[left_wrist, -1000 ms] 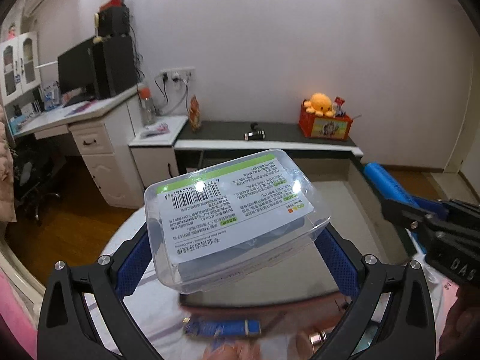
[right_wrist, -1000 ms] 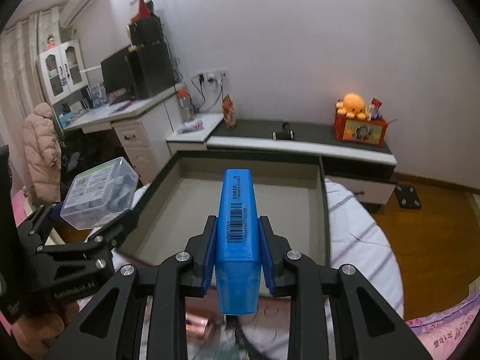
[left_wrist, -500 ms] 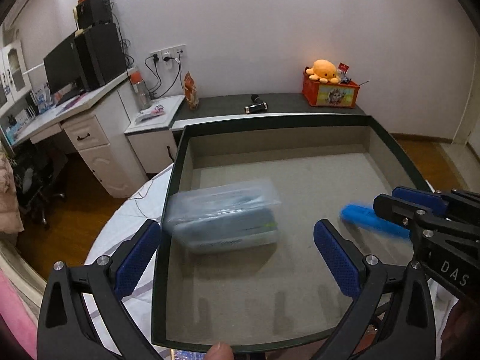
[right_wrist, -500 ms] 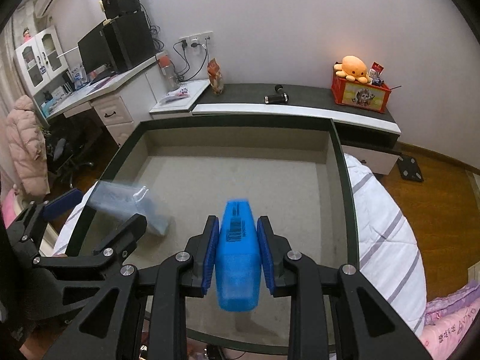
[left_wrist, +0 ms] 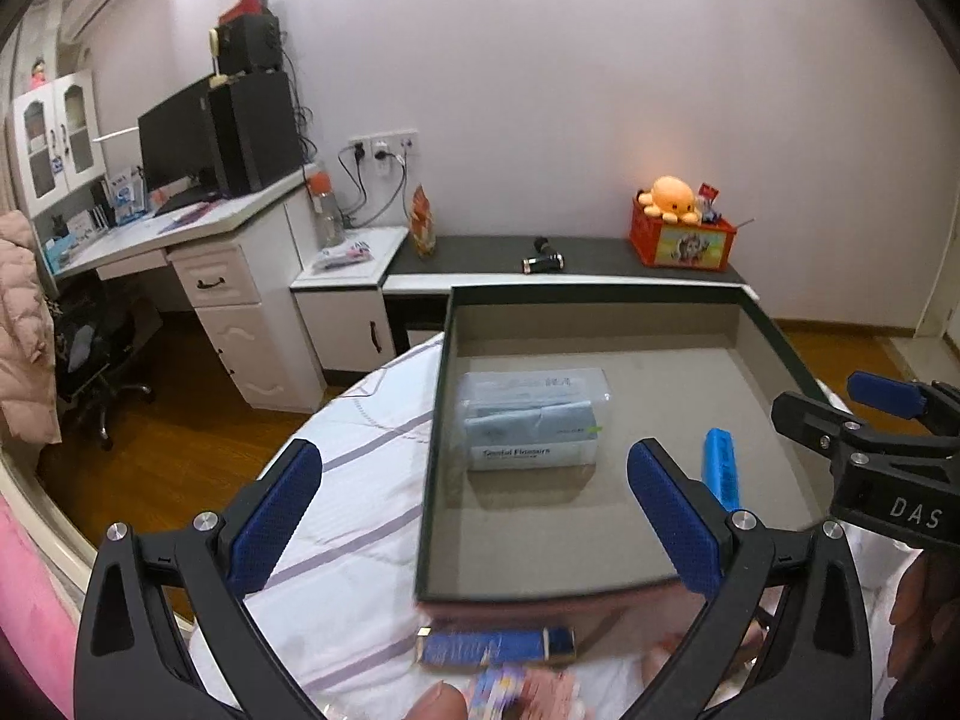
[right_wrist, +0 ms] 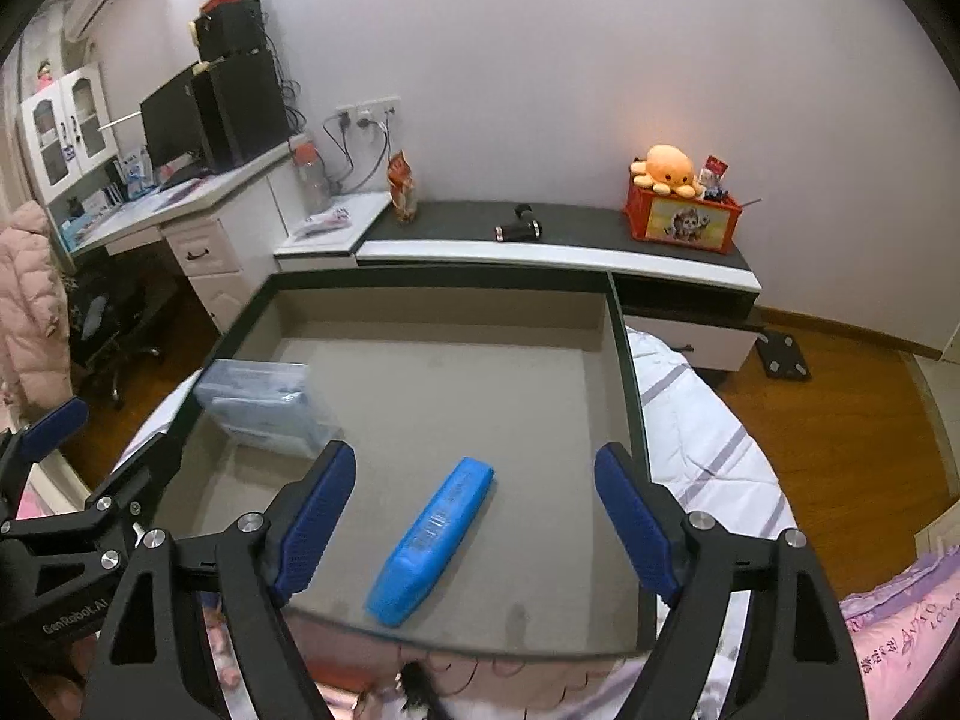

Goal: Organize rigid objects
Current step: 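Release the clear box into the pink tray box while the right drops the marker in, then withdraw both open grippers from the pink tray box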

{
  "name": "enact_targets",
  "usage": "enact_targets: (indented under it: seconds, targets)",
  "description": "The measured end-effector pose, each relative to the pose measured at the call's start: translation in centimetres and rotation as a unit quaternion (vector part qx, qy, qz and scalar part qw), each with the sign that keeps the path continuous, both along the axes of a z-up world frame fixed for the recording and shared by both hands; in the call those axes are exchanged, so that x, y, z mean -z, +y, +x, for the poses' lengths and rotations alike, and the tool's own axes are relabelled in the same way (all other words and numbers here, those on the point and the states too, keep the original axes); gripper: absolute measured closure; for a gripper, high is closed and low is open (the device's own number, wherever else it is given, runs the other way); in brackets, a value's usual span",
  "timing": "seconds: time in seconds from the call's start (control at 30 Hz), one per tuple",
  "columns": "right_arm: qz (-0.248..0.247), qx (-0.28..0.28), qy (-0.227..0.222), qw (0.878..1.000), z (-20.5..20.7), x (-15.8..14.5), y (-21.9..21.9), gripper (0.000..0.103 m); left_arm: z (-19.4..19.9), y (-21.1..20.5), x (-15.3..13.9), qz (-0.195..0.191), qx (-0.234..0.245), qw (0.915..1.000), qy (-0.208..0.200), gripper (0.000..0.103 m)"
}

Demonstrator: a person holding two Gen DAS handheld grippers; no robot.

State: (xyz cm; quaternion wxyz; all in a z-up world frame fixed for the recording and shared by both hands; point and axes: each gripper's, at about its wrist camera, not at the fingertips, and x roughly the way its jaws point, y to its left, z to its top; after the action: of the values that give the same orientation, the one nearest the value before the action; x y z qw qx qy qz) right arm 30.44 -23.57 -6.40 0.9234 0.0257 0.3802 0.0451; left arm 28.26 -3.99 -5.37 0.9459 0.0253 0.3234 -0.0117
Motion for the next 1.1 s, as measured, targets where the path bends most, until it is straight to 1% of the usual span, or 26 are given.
enact_targets:
  seconds: [0.1, 0.2, 0.3, 0.37, 0.5, 0.7, 0.83, 0.9, 0.97, 1.1]
  targets:
    - [0.024, -0.018, -0.015, 0.999, -2.1, -0.9, 0.2, 0.017, -2.1, 1.0, -0.7, -0.012, -0.006, 0.9998, -0.012, 0.0]
    - [0.063, -0.04, -0.03, 0.997, -4.6, -1.8, 0.4, 0.014, -4.3, 1.8, -1.0, -0.024, -0.01, 0.9994, -0.022, 0.0]
    - [0.098, -0.048, -0.045, 0.993, -7.1, -2.5, 0.5, 0.014, -6.3, 2.3, -1.3, -0.028, -0.017, 0.999, -0.031, 0.0]
    - [0.113, -0.05, -0.049, 0.991, -8.2, -2.6, 0.6, 0.014, -7.6, 2.5, -1.5, -0.032, -0.019, 0.9986, -0.036, 0.0]
    - [0.102, -0.041, -0.068, 0.992, -10.8, -3.0, 1.2, 0.014, -9.7, 2.5, -1.7, -0.029, -0.024, 0.9982, -0.047, 0.0]
    - [0.117, -0.043, -0.091, 0.988, -14.2, -4.0, 1.4, 0.014, -12.4, 2.8, -1.4, -0.032, -0.023, 0.998, -0.049, 0.0]
    - [0.088, -0.034, -0.107, 0.99, -16.7, -4.8, 1.8, 0.01, -14.4, 2.7, -1.5, -0.029, -0.022, 0.9979, -0.054, 0.0]
    - [0.069, -0.025, -0.123, 0.99, -18.2, -5.2, 1.8, 0.0, -15.6, 2.7, -1.6, -0.026, -0.019, 0.9978, -0.057, 0.0]
    - [0.056, -0.019, -0.133, 0.989, -19.5, -5.6, 1.8, 0.0, -16.9, 2.8, -1.8, -0.027, -0.019, 0.9976, -0.061, 0.0]
    - [0.047, -0.012, -0.149, 0.988, -21.9, -6.1, 1.3, 0.0, -19.6, 2.9, -2.4, -0.021, -0.016, 0.997, -0.072, 0.0]
